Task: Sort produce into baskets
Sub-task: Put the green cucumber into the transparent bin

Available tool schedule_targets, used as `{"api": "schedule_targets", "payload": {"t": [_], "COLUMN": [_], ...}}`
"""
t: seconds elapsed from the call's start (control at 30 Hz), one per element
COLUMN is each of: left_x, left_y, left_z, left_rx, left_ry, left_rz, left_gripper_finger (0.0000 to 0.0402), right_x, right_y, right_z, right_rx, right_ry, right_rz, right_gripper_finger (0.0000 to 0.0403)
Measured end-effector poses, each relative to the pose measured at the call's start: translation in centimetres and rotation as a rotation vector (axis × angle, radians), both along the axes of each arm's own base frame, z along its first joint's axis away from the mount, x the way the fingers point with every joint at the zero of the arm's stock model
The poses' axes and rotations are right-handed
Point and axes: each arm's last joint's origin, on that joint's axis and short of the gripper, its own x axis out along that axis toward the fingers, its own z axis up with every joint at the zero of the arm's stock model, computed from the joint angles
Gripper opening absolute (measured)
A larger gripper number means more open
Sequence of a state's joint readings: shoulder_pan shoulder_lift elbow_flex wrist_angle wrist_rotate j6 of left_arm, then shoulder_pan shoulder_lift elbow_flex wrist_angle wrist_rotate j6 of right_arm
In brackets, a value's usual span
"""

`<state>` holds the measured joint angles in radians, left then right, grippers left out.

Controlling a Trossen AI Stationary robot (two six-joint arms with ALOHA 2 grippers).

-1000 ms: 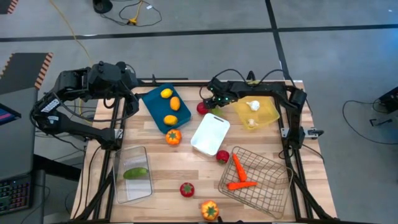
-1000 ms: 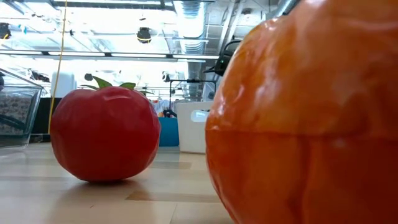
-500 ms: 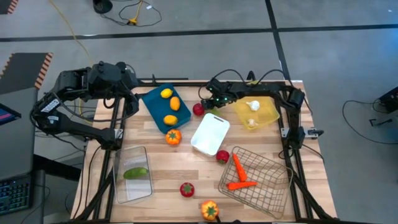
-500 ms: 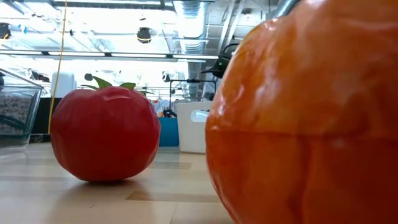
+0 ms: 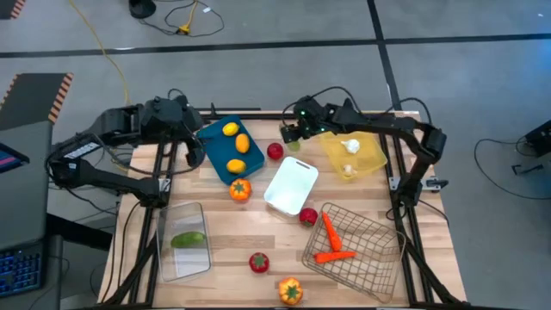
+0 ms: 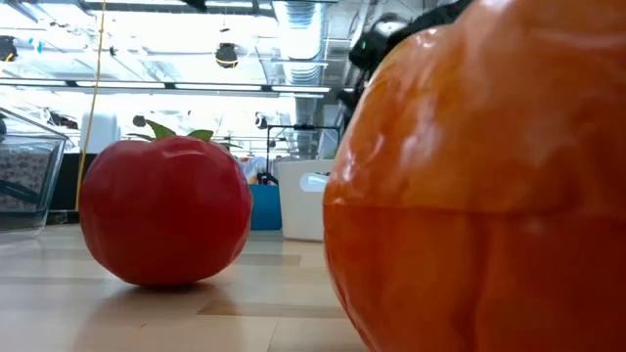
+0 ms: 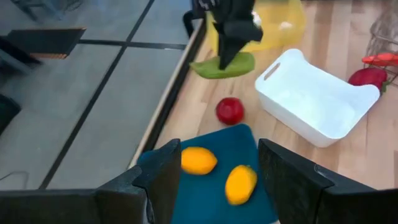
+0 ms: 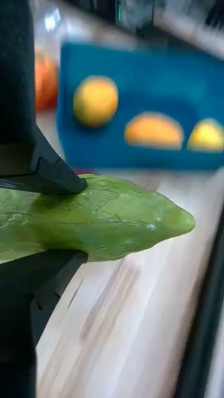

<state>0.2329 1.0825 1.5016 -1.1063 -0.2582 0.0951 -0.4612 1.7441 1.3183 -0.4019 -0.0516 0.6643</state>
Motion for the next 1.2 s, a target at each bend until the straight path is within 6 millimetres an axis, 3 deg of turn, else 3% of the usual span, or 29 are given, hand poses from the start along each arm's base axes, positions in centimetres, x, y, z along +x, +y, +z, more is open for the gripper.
{"api": "schedule_targets", "payload": {"t": [0.3,0.5,0.83,1.0,1.2], "left_x": [1.7,1.4,0.7,0.7,1.0], "left_y": [0.2,0.4,1.2,1.2,1.3], "left_z": [-5.0,-6.3,-6.1,-5.9,-5.4], "left_rx": [-0.001,0.023,0.053,0.038,0.051], "left_ry": [-0.069,-0.139,-0.165,-0.191,-0.256], "left_rz": [-0.074,-0.057,0.044,0.053,0.055], "left_gripper_finger": [0.0201,0.0201,0.0201,0.0201,0.0201], "right_x": [2.9,5.1,10.3,12.7,16.6], "right_y": [6.3,11.7,19.3,21.0,22.6], "right_z": [3.5,4.1,0.3,-1.3,-3.7], "right_rx": [-0.133,-0.176,-0.255,-0.295,-0.291], "right_ry": [-0.23,-0.364,-0.675,-0.81,-0.829], "right_rz": [0.22,0.368,0.551,0.575,0.601], "right_gripper_finger": [0.0159,0.0159,0.016,0.0161,0.0161]}}
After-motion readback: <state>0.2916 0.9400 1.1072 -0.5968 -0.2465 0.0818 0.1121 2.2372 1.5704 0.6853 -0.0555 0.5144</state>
